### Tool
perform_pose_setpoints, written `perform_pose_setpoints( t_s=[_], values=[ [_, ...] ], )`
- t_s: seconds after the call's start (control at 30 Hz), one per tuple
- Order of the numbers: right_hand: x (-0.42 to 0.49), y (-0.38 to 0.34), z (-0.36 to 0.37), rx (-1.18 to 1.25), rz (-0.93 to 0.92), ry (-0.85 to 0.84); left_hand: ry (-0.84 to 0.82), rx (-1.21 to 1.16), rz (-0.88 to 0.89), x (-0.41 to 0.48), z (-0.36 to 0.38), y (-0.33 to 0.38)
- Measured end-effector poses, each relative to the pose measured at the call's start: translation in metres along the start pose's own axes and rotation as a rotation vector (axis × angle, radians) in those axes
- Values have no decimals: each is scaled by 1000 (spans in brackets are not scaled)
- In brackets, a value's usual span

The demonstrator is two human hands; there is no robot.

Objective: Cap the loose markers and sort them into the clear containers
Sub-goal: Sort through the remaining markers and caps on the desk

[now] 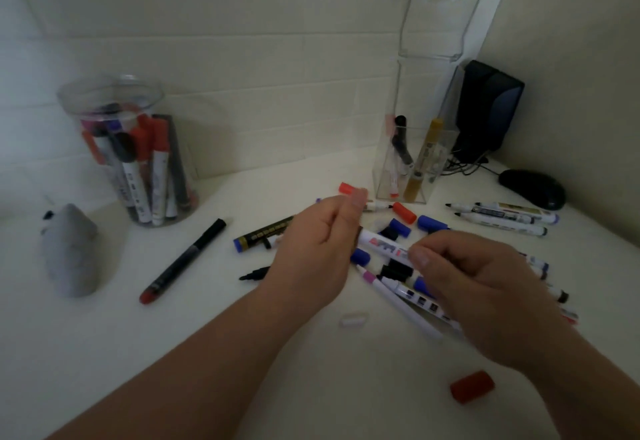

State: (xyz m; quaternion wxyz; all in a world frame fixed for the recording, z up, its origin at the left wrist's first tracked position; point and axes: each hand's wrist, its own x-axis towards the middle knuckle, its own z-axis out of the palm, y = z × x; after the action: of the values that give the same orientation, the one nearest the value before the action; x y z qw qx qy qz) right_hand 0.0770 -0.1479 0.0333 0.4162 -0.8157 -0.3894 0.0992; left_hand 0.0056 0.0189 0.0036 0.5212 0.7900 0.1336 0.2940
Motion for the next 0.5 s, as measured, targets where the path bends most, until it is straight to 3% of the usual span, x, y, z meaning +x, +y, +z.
perform_pose_setpoints(
  t_s=[0.1, 0.17, 0.27, 0.33, 0.43, 0.5],
  values=[
    [5, 8, -9, 31, 67, -69, -56, 159, 62, 6, -7, -1],
    [5, 12, -11, 25, 93, -84, 57, 180, 10, 17, -25, -4],
    [4, 12, -9, -143, 2, -84, 314, -71, -93, 35, -66, -11],
    [2, 5, -1, -329, -100, -234, 411, -239, -96, 40, -84, -13],
    [0, -5, 18, -530, -140, -472, 402, -303, -68, 40, -86, -11],
    [-1, -4, 28, -623, -157, -531, 355, -339, -38, 38, -83, -8]
  ],
)
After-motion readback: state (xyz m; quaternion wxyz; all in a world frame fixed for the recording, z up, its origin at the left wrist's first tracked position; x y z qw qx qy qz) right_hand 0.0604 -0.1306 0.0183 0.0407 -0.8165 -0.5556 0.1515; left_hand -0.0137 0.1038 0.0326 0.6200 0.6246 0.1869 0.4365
